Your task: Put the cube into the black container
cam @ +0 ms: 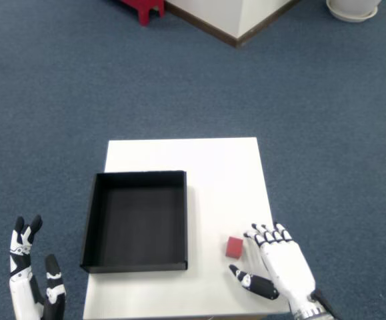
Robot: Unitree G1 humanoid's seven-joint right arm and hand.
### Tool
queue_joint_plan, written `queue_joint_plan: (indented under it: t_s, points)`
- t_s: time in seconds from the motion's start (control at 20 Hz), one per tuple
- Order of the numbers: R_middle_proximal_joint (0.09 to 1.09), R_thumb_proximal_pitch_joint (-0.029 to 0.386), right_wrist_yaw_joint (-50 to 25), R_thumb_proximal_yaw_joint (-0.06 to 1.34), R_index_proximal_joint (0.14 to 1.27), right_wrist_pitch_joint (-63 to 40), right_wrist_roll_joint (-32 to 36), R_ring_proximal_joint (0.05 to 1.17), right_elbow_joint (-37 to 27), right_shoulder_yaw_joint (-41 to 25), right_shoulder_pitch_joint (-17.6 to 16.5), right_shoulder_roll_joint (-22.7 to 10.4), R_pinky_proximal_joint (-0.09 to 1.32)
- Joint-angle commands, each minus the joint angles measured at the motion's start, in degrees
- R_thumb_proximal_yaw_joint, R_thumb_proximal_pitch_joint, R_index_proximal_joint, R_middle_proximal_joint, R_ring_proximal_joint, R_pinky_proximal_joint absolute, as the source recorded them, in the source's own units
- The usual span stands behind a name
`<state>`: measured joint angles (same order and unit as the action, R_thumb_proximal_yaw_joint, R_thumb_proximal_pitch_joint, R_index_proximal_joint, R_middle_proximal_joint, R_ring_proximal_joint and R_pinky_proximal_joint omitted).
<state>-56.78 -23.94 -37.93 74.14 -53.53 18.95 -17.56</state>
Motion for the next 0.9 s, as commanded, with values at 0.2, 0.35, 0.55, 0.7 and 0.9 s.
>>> queue_joint_plan:
  t_s: [0.2, 0.35, 0.55, 0.7, 0.9]
  points:
    - [0.20, 0.040, 0.0, 0.42, 0.39, -1.8, 1.8, 0.24, 2.7, 1.1, 2.9, -0.2, 0.08]
    - [0.20, 0.044, 0.7, 0.42, 0.39, -1.7, 1.7, 0.24, 4.2, 1.1, 3.2, 0.5, 0.09]
    - [0.20, 0.047, 1.7, 0.41, 0.39, -1.4, 1.7, 0.24, 5.9, 1.0, 3.8, 1.4, 0.09]
    - [0.20, 0.051, 2.6, 0.41, 0.39, -1.1, 1.8, 0.24, 7.0, 1.1, 4.2, 1.8, 0.09]
    - [0.20, 0.055, 3.4, 0.41, 0.39, -0.9, 1.8, 0.24, 7.6, 1.1, 4.7, 2.4, 0.10]
